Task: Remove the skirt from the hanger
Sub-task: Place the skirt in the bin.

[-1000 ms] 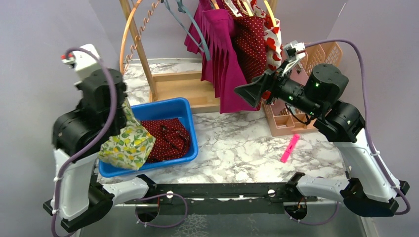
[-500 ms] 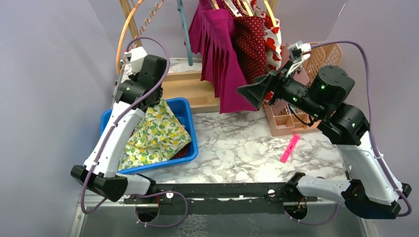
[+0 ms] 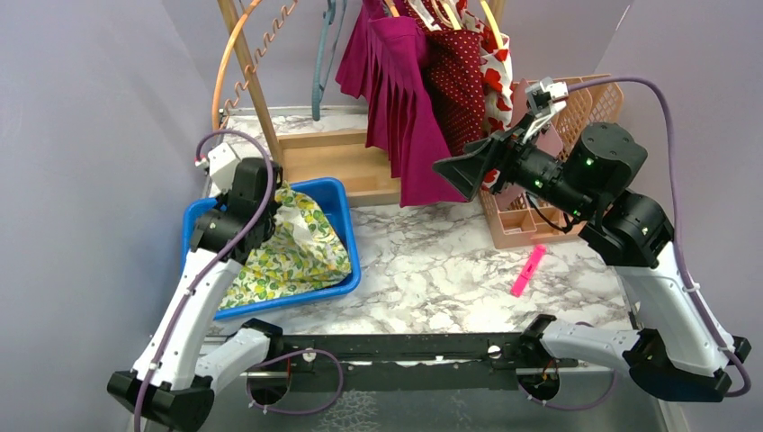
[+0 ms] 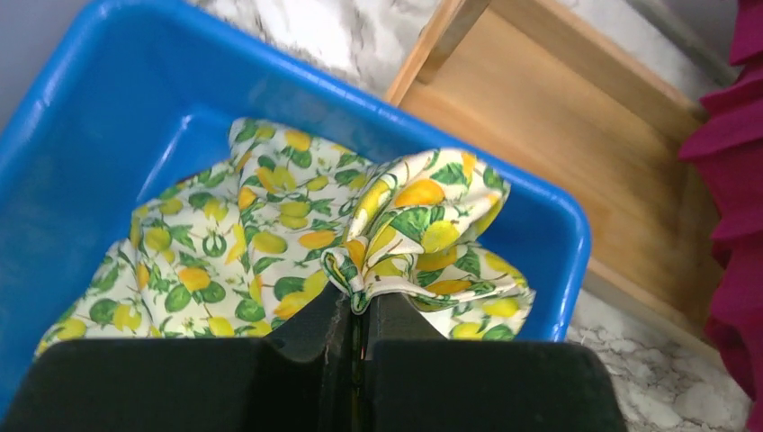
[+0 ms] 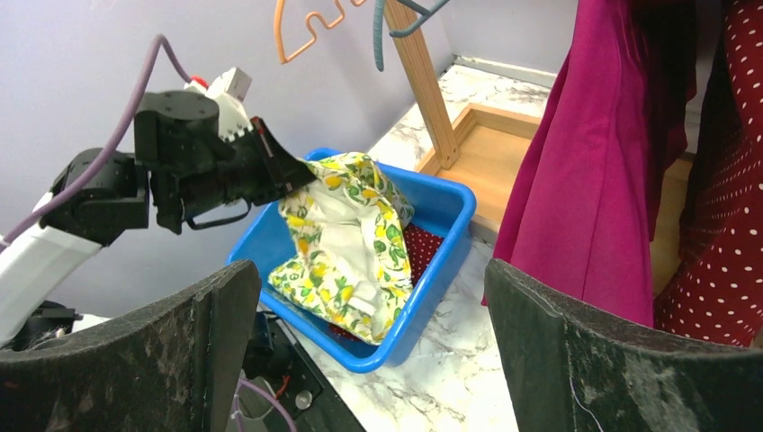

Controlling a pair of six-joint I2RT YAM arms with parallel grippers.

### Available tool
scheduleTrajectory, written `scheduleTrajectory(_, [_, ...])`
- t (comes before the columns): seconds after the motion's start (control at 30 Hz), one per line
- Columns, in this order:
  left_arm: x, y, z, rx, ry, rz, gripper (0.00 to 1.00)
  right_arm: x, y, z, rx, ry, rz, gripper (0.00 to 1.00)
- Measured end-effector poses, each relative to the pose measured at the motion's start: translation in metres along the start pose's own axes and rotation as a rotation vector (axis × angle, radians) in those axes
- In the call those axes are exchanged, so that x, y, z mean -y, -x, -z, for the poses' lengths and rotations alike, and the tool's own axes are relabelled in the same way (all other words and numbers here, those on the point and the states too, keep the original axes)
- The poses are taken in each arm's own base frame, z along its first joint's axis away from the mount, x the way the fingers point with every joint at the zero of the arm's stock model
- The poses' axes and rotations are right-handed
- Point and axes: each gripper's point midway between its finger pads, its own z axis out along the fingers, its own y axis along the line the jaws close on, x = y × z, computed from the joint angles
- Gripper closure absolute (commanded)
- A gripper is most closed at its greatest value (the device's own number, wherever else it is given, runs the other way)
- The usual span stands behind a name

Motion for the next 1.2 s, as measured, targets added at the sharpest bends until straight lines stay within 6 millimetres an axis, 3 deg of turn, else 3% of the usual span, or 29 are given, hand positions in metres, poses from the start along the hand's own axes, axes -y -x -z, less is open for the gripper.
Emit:
scheduleTrajectory(0.07, [-0.015,-0.023,-0.002,-0.031,0.009,0.021,1.00,0.001,-0.004,0.000,-0.008,-0.003,-0.001,0.00])
scheduleTrajectory(0.33, [-0.037,-0.102,-0.021,-0.197,0.086,0.140,0.98,0.008,-0.021,-0.002,-0.043,-0.017,-0.005,0.00])
scheduleTrajectory(0.47, [-0.051,-0.128,-0.022,-0.248,0.124,0.175,0.96,0.010,-0.025,-0.002,-0.054,-0.021,-0.006,0.00])
scheduleTrajectory(0.57, [-0.050,-0.127,-0.022,-0.242,0.114,0.184,0.97,0.011,-0.028,-0.001,-0.062,-0.024,-0.007,0.00])
scheduleTrajectory(0.63, [-0.049,-0.127,-0.024,-0.243,0.114,0.178,0.92,0.011,-0.030,-0.002,-0.067,-0.021,-0.005,0.00])
scheduleTrajectory(0.67, [-0.048,-0.128,-0.025,-0.247,0.117,0.172,0.83,0.011,-0.032,-0.003,-0.077,-0.017,-0.001,0.00])
scheduleTrajectory(0.73, [-0.046,-0.132,-0.029,-0.261,0.122,0.156,0.48,0.010,-0.039,-0.006,-0.104,-0.002,0.005,0.01])
scheduleTrajectory(0.77, [-0.045,-0.133,-0.029,-0.269,0.121,0.147,0.37,0.010,-0.043,-0.010,-0.125,0.009,0.009,0.03])
scheduleTrajectory(0.93, [-0.036,-0.128,-0.023,-0.292,0.067,0.110,0.23,0.008,-0.082,-0.035,-0.277,0.099,0.048,0.04])
scheduleTrajectory(1.03, [-0.023,-0.108,-0.011,-0.271,-0.003,0.105,0.03,0.009,-0.106,-0.046,-0.355,0.146,0.061,0.05])
scheduleTrajectory(1.2, [-0.001,-0.070,0.019,-0.228,-0.153,0.094,0.01,0.002,-0.119,-0.058,-0.391,0.217,0.056,0.05])
